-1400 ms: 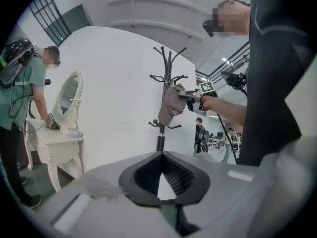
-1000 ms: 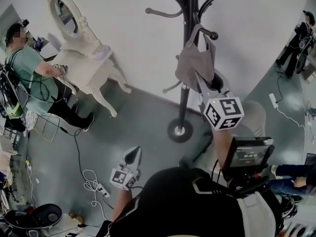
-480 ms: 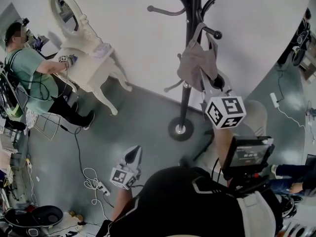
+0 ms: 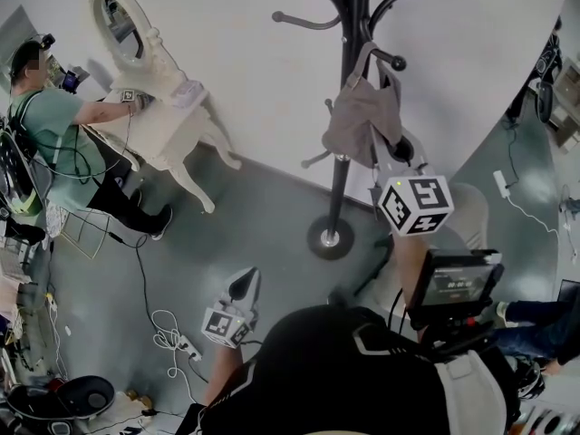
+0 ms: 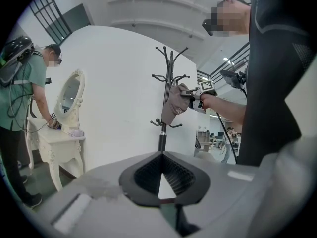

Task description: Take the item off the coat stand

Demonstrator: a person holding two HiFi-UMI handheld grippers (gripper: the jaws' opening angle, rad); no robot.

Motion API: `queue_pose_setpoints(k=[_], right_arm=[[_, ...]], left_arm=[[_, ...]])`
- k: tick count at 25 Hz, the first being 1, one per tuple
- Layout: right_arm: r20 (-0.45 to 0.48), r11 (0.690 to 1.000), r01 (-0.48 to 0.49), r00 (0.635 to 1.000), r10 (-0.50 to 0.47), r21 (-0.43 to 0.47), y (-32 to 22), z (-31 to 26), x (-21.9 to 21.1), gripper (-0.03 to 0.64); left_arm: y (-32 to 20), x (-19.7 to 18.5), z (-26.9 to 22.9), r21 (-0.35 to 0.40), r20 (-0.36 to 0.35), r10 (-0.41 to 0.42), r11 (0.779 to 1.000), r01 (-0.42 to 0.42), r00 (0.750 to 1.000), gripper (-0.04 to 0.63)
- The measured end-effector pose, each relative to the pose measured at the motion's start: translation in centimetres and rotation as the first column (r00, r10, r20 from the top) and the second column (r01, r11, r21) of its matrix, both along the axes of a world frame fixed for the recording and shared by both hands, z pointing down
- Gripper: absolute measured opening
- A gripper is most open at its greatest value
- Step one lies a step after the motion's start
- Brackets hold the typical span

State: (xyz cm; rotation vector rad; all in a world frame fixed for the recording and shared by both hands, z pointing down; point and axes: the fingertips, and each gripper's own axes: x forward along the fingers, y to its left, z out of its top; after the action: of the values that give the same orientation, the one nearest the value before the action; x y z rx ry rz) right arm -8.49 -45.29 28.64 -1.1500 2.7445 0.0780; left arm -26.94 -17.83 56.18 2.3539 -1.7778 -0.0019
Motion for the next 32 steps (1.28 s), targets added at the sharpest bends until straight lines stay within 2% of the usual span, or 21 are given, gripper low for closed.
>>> queue_pose_setpoints(k=[17, 32], right_arm=[[0.023, 0.999, -0.020, 1.000, 0.019, 0.049, 1.7, -2.5, 1.3, 0.029], [0.044, 0.995, 0.003, 0.999, -0.008, 0.104, 6.4, -4.8, 3.5, 0.028]], left_arm=[[0.7, 0.0, 0.0, 0.029, 0.027, 0.034, 0.999, -0.035, 0.999, -0.002], [2.3, 1.4, 0.4, 0.025, 0.018, 0.076, 0.997, -0.076, 0.997, -0.002]])
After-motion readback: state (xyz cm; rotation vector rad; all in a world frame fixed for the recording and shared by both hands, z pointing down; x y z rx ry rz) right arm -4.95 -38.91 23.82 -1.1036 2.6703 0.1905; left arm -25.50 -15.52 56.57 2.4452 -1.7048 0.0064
